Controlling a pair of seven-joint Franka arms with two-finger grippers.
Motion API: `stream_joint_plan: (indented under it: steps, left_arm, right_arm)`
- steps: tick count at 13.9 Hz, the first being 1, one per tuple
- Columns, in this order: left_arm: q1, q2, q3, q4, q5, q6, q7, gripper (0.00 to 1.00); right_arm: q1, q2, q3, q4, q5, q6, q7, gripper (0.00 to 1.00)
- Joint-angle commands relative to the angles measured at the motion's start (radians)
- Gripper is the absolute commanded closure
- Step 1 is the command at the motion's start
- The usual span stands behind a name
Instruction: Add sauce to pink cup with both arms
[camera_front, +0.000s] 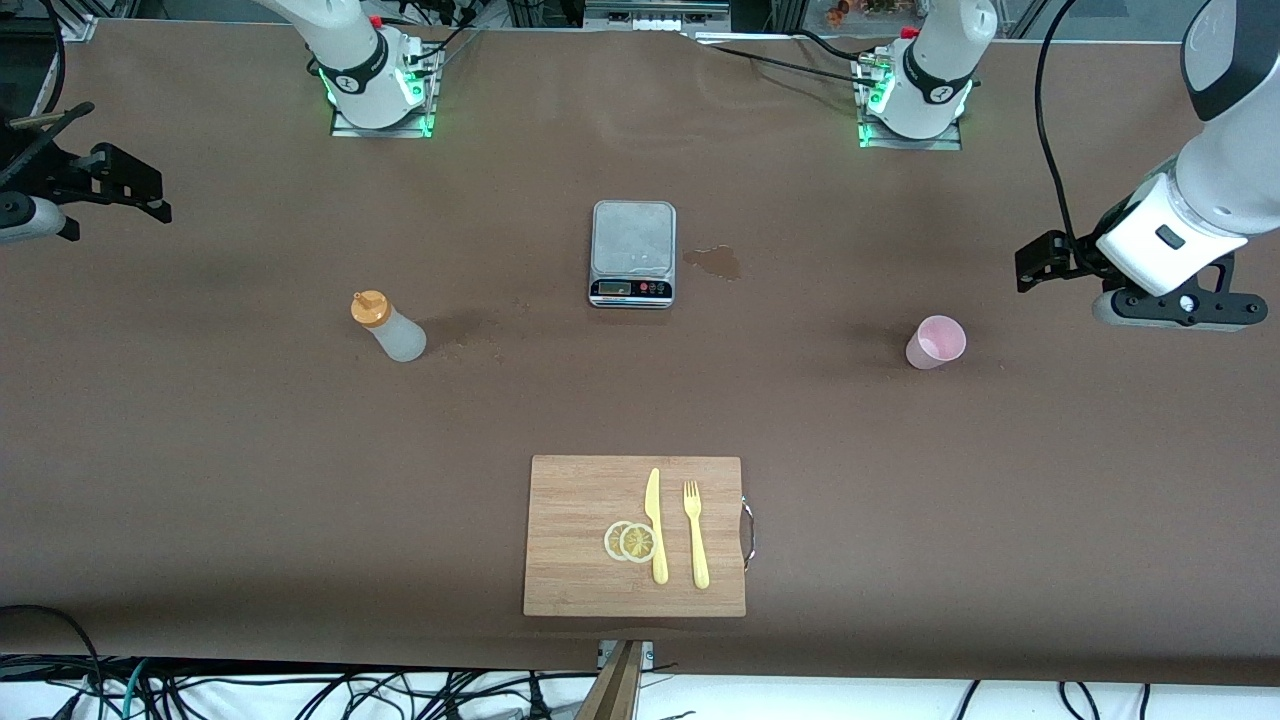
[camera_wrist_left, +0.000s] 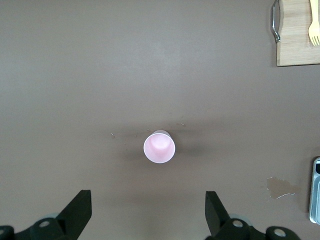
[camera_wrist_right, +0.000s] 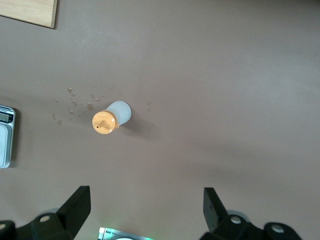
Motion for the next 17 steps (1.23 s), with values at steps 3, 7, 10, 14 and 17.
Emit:
stream_joint_plan:
  steps: [3, 7, 10, 14, 17]
  left_arm:
    - [0.018, 0.02, -0.002, 0.033, -0.025, -0.007, 0.006, 0.0]
    - [0.018, 0.023, -0.003, 0.029, -0.025, -0.018, 0.012, 0.0]
    - [0.018, 0.023, -0.003, 0.028, -0.025, -0.033, 0.012, 0.0]
    - [0.018, 0.023, -0.003, 0.028, -0.025, -0.033, 0.012, 0.0]
    - [0.02, 0.023, -0.003, 0.025, -0.025, -0.035, 0.012, 0.0]
  right_arm:
    - [-0.003, 0.003, -0.003, 0.015, 0.017, -0.013, 0.007, 0.0]
    - [-0.003, 0.003, -0.001, 0.015, 0.017, -0.016, 0.009, 0.0]
    - [-0.002, 0.003, -0.001, 0.018, 0.017, -0.015, 0.009, 0.0]
    - [-0.002, 0.003, 0.001, 0.019, 0.019, -0.013, 0.009, 0.0]
    - [-0.002, 0.003, -0.001, 0.018, 0.017, -0.01, 0.006, 0.0]
